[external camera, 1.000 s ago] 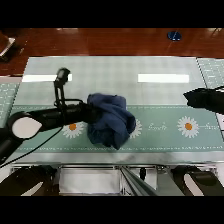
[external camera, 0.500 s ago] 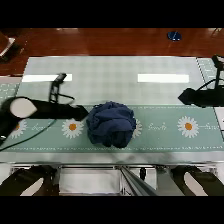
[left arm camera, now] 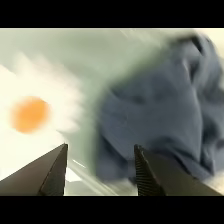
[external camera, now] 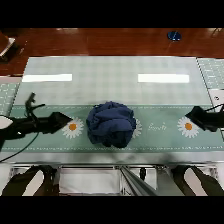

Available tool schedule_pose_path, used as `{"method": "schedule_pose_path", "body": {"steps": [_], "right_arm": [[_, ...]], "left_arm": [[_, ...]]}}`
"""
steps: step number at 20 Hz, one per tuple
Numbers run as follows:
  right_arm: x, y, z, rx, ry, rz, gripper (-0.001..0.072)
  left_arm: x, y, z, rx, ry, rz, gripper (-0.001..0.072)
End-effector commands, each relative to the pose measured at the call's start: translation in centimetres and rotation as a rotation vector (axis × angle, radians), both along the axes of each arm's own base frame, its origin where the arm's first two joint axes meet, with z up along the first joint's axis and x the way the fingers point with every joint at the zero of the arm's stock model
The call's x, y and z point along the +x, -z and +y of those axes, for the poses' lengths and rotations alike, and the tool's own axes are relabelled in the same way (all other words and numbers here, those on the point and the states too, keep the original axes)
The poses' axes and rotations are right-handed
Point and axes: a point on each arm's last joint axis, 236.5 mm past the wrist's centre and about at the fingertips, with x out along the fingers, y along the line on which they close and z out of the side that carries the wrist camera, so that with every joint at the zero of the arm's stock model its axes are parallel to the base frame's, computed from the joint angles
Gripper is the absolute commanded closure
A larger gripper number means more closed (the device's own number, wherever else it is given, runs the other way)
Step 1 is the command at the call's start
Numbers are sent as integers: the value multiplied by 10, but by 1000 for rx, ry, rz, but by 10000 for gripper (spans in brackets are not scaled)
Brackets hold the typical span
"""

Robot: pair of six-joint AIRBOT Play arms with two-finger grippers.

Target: Fold the shirts.

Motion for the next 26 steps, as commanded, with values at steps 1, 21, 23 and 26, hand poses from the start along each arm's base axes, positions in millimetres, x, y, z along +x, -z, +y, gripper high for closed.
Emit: {"method": "schedule_pose_path", "body": {"steps": [1,21,23,26], "right_arm": [[-5,19,55,151,-77,-24,297],[-13,18,146,148,-344,-20,297],[-17,23,151,156,-357,2,297],[-28,41,168,182,-402,82,297]], "left_arm": [[-20,16,-41,-234,-2,52,201],[45,46,-124,-213,207,25,681],[51,47,-124,-208,210,21,681],[54,44,-125,-210,212,12,681]]}}
